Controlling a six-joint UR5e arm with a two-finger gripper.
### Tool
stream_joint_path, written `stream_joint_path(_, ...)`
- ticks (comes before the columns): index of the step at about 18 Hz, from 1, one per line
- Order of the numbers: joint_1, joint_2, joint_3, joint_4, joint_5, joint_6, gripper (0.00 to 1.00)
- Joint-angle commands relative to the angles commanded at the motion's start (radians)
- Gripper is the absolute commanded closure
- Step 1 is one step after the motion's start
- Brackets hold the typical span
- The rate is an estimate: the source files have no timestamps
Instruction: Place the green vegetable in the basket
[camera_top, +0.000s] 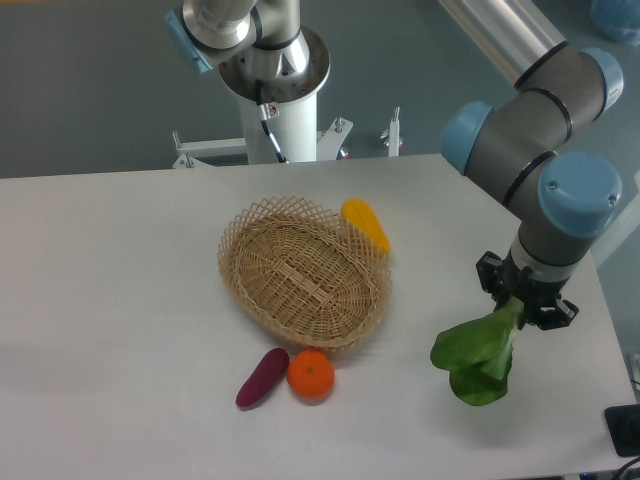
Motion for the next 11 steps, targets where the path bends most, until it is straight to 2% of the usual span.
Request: stream_joint_path(11,-0.008,-0.003,-0.006,0.000,0.020,-0.002,0.58)
